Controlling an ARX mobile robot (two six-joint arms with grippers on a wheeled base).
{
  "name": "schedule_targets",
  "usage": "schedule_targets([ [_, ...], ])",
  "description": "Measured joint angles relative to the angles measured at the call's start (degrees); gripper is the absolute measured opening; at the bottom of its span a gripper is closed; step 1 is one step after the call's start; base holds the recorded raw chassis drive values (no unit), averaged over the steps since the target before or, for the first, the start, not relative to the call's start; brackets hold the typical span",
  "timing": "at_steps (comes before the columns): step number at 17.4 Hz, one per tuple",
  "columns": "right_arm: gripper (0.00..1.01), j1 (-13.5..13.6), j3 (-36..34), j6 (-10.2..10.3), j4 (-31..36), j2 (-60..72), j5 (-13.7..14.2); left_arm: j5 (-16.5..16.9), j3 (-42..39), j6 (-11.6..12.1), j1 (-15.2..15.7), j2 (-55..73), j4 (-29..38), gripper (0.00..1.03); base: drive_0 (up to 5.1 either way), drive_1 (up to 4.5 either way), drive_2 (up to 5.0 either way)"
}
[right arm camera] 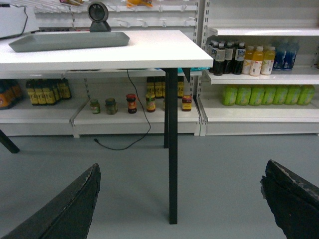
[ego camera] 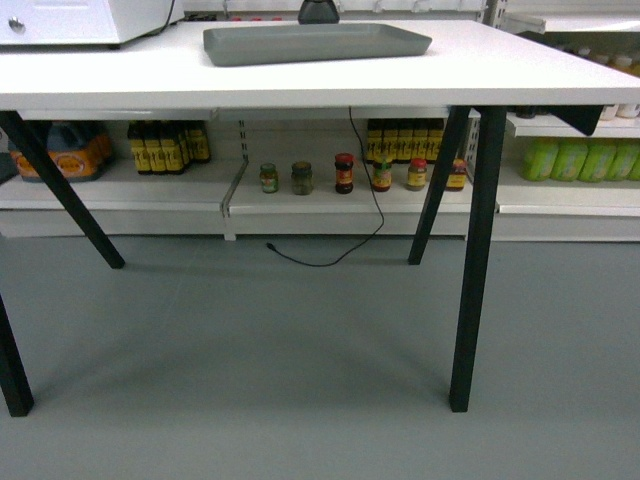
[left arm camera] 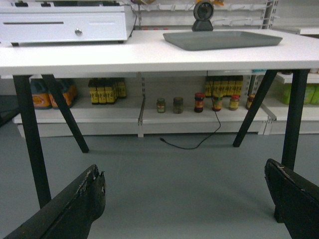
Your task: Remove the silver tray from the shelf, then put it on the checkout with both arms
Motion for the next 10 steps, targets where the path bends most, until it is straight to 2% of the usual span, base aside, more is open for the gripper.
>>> schedule_targets([
  [10, 0.98, 0.0, 0.0, 0.0, -0.3, 0.0, 0.0, 0.0, 0.0, 0.0, 0.0, 0.0, -0.3, 0.98, 0.0, 0.00, 0.0],
])
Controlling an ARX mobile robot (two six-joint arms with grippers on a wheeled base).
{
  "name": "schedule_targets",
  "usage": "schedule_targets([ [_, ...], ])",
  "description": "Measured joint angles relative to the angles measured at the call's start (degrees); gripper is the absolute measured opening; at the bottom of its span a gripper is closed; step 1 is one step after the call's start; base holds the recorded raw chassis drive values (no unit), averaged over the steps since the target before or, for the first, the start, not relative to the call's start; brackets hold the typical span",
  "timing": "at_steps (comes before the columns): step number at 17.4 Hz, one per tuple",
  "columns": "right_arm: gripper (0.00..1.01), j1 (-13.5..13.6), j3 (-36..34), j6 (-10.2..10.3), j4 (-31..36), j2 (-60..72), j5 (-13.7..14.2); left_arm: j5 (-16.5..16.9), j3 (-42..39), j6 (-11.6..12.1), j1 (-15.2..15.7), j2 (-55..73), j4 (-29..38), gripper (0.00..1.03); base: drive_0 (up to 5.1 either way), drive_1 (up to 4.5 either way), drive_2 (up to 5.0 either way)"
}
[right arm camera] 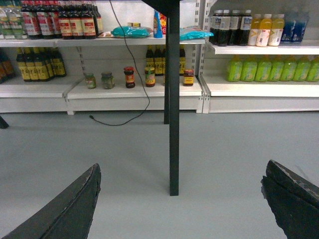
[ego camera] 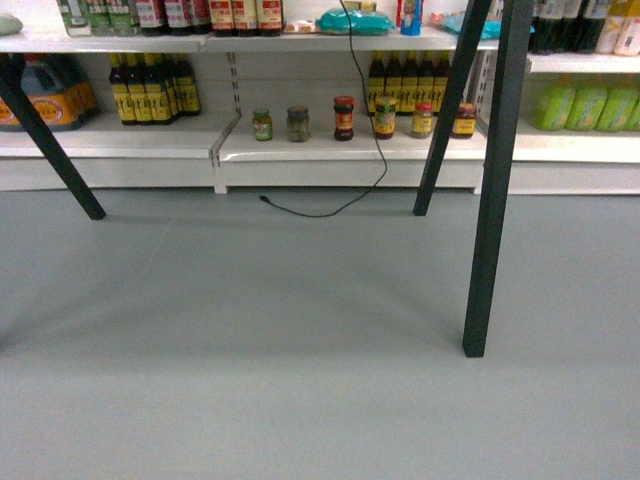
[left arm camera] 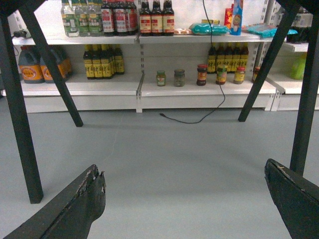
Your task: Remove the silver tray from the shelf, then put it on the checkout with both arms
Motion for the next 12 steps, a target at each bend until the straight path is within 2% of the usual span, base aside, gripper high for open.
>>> schedule_targets([
  [12, 0.98, 0.0, 0.0, 0.0, 0.2, 0.0, 0.0, 0.0, 0.0, 0.0, 0.0, 0.0, 0.1, 0.98, 0.0, 0.00, 0.0],
])
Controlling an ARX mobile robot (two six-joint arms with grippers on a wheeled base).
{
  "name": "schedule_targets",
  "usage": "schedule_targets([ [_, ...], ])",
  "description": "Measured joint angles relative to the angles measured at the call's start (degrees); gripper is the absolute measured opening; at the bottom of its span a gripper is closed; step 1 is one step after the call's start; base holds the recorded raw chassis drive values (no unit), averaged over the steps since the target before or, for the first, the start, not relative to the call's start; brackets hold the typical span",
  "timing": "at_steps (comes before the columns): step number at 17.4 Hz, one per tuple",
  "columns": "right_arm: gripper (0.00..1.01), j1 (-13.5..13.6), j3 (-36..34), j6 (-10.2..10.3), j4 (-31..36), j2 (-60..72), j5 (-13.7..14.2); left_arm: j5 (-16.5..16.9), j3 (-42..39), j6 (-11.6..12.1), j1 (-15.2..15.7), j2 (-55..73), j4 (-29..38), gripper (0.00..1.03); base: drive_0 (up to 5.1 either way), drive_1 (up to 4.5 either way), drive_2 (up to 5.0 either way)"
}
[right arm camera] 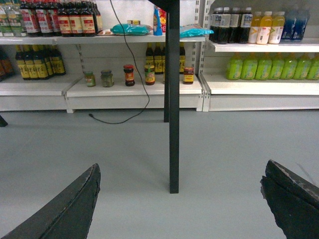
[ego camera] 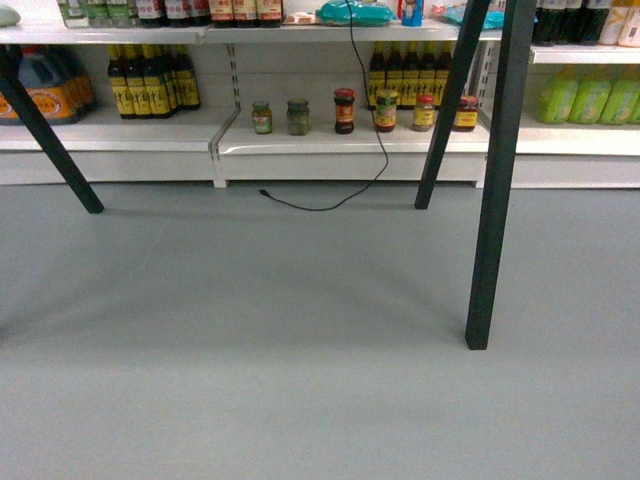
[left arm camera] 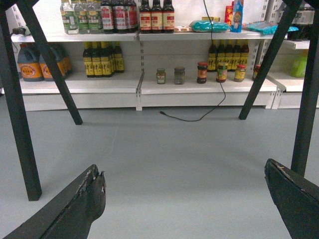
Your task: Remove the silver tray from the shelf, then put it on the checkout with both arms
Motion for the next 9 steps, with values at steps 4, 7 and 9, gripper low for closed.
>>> schedule_targets([
  [4, 0.98, 0.0, 0.0, 0.0, 0.0, 0.0, 0.0, 0.0, 0.0, 0.0, 0.0, 0.0, 0.0, 0.98, 0.0, 0.00, 0.0],
  [7, 0.98, 0.0, 0.0, 0.0, 0.0, 0.0, 0.0, 0.0, 0.0, 0.0, 0.0, 0.0, 0.0, 0.98, 0.0, 0.00, 0.0],
  [9, 0.98, 0.0, 0.0, 0.0, 0.0, 0.0, 0.0, 0.0, 0.0, 0.0, 0.0, 0.0, 0.0, 0.98, 0.0, 0.00, 0.0],
])
